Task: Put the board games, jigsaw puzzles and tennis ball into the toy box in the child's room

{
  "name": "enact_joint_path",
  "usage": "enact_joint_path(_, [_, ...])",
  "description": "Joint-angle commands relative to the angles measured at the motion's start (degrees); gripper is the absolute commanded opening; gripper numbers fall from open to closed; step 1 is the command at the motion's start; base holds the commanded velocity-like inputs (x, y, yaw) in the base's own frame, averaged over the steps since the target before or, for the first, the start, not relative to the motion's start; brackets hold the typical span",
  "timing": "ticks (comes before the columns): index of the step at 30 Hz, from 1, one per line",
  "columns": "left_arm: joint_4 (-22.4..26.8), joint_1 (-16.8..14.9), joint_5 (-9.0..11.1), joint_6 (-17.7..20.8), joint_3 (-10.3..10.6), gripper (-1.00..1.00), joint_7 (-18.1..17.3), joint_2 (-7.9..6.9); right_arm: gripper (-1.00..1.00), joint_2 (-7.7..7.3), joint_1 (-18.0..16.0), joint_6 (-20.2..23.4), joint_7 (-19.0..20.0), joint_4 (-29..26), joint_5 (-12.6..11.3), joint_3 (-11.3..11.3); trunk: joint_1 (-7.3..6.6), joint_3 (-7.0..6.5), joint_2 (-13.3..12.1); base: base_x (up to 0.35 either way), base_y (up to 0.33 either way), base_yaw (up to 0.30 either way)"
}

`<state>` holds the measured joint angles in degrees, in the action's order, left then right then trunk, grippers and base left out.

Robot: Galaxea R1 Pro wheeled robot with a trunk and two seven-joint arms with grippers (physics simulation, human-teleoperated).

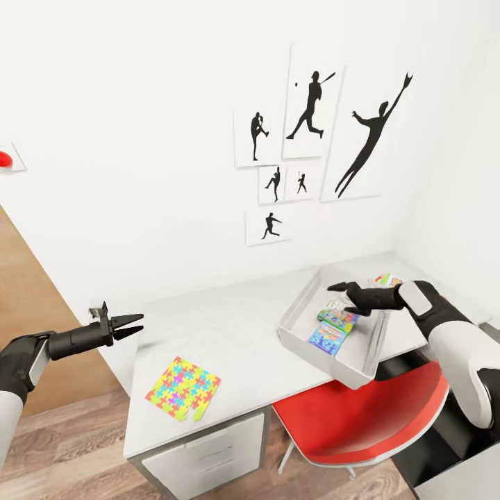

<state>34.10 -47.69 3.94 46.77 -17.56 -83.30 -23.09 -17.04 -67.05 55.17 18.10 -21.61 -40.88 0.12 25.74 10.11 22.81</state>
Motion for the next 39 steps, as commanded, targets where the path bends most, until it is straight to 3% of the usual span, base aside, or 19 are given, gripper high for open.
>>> enact_joint_path(1, [0.0, -0.04, 0.02, 0.6, -0.02, 1.0, -0.19, -0.01, 1.0, -0.16, -0.04, 0.14, 0.56, -0.69, 0.63, -0.3, 0.04, 0.09, 0.11, 0.0, 0.0, -0.112])
enact_joint_path(6, [0.0, -0.03, 0.02, 0.6, -0.02, 1.0, -0.19, -0.02, 1.0, -0.74, 0.05, 0.22, 0.56, -3.6, 0.63, -2.54, 0.04, -0.17, 0.11, 0.0, 0.0, -0.155])
enact_joint_path(17, [0.0, -0.03, -0.06, 0.6, -0.02, 1.0, -0.19, -0.02, 1.0, -1.86, 0.32, -0.29, 0.19, -4.22, 0.7, -6.2, 0.04, -0.8, 0.11, 0.0, 0.0, -0.178])
enact_joint_path(39, [0.0, -0.03, -0.12, 0.6, -0.02, 1.0, -0.45, -0.03, 1.0, -1.86, 0.43, -0.84, -0.1, -4.23, 0.91, -6.54, 0.04, -1.05, 0.11, -0.058, 0.009, -0.051])
